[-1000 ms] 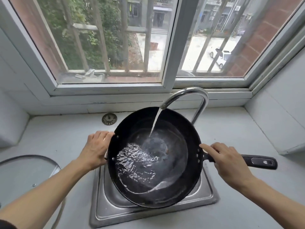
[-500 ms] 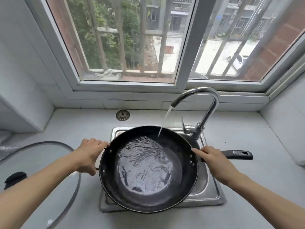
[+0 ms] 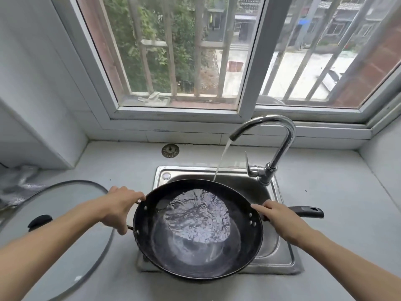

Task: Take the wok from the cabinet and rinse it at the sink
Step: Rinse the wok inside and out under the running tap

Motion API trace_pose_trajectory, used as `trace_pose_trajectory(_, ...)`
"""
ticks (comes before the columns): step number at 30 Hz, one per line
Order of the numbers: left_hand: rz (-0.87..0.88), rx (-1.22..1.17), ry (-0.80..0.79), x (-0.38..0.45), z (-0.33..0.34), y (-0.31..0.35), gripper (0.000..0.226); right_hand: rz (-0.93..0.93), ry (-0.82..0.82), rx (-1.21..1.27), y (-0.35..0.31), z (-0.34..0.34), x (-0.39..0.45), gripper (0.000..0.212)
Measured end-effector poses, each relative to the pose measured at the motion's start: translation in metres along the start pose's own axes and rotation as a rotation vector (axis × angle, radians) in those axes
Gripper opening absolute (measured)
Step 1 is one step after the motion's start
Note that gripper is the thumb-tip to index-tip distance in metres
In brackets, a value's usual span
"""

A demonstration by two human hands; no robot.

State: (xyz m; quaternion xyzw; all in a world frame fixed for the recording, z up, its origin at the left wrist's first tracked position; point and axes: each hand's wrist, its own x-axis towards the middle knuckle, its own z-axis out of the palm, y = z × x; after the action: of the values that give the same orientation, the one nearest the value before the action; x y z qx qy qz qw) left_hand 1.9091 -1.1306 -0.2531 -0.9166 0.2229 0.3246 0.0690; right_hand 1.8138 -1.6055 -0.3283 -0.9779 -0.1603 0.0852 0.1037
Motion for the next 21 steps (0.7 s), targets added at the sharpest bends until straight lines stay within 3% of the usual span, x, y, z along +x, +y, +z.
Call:
trace_pose_trajectory(3,0.000,0.014,0.011,0.005,-0.003,0.006,0.096,0.009,-0.016,-0.028,0.001,-0.007,-0.002,0.078)
trace_pose_trajectory(10,0.015,0.023,-0.005,0.018,-0.014,0.018,0.096,0.043,-0.040,-0.029,0.007,-0.013,-0.011,0.072)
trace_pose_trajectory(21,0.098,-0.273,-0.300,0.023,-0.027,0.019,0.082,-0.034,-0.253,-0.002,0.031,-0.035,-0.012,0.071)
